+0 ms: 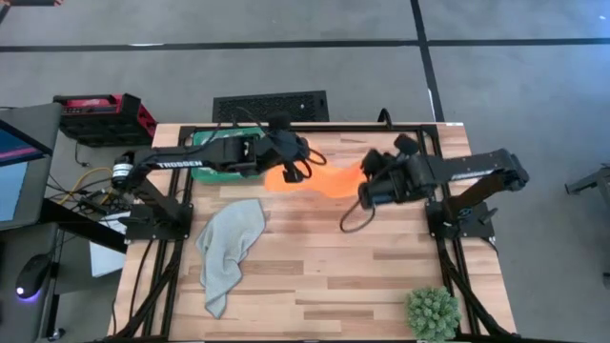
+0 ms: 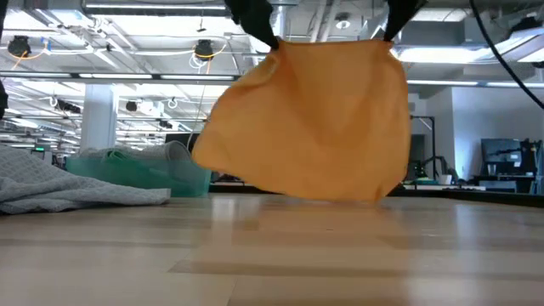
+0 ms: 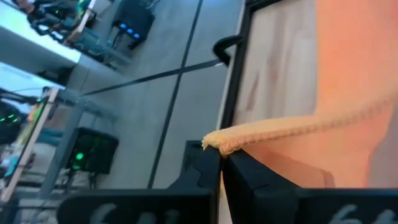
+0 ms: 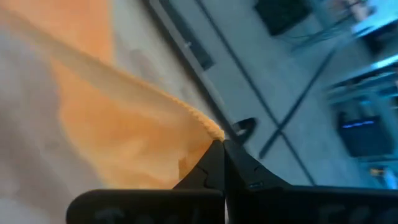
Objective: Fold microfiber towels
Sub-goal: Fold the orange towel
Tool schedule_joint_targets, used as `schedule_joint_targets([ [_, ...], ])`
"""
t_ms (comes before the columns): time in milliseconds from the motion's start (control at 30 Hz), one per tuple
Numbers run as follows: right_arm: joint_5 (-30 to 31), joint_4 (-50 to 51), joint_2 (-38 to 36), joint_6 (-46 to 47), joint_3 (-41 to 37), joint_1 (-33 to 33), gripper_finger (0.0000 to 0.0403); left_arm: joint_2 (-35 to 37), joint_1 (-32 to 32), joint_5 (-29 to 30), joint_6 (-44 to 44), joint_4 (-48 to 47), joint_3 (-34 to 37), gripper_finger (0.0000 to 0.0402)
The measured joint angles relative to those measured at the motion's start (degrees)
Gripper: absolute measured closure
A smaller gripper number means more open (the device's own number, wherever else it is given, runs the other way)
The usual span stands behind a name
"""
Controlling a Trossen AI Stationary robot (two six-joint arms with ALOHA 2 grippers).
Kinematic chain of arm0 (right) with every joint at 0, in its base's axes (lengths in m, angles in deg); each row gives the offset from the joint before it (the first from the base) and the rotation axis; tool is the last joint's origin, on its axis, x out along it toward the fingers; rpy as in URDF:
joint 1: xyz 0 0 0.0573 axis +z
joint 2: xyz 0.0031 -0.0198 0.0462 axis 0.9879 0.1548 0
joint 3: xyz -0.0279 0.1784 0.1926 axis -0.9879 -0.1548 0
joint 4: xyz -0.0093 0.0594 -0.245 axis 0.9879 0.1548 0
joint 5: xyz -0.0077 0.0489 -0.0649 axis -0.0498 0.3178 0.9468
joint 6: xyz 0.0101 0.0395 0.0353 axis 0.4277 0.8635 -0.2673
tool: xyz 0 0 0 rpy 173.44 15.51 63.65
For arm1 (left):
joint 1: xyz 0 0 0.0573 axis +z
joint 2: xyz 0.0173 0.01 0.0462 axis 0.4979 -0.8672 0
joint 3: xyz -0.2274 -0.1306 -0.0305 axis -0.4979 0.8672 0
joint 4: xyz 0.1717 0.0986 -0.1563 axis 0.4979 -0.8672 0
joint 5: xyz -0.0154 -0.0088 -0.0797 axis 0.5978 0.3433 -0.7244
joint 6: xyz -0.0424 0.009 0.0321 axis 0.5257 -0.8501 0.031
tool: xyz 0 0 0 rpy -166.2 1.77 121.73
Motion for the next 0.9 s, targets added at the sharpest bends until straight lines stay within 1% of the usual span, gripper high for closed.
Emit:
schedule_joint_targets([
  [200, 6.06, -1.02, 0.00, -6.09, 0.86, -9.51, 0.0390, 0.00, 5.82, -0.44, -2.86, 0.01, 0.00, 0.0402],
  [300, 8.92, -2.27, 0.00, -8.07, 0.87, -13.92, 0.0390, 0.00, 8.86, -0.92, -4.50, 2.90, 0.00, 0.0401],
  [367, 9.89, -4.05, 0.00, -9.79, 0.87, -16.19, 0.0390, 0.00, 10.68, -3.74, -4.88, 4.58, 0.00, 0.0401],
  [433, 9.90, -5.15, 0.00, -10.82, 0.87, -17.63, 0.0390, 0.00, 12.06, -6.61, -4.53, 4.03, 0.00, 0.0401],
  [533, 8.14, -4.87, -0.02, -10.52, 0.66, -17.36, 0.0390, 0.00, 12.51, -8.04, -1.49, -1.03, 0.00, 0.0401],
  [667, 2.05, -5.04, 0.00, -9.87, -1.05, -14.26, 0.0390, 0.00, 10.91, -8.81, 2.81, -10.34, 0.02, 0.0401],
  [733, -0.72, -5.22, -0.02, -7.40, -3.02, -12.27, 0.0390, 0.02, 9.78, -11.07, 5.60, -14.03, 0.65, 0.0401],
  [833, -3.83, -5.14, 0.00, -3.06, -7.26, -9.17, 0.0390, 0.02, 7.32, -14.60, 9.52, -16.66, 3.22, 0.0401],
  [900, -6.34, -5.16, 0.00, -0.28, -10.24, -7.22, 0.0390, 0.02, 5.42, -15.83, 11.99, -18.01, 4.98, 0.0401],
])
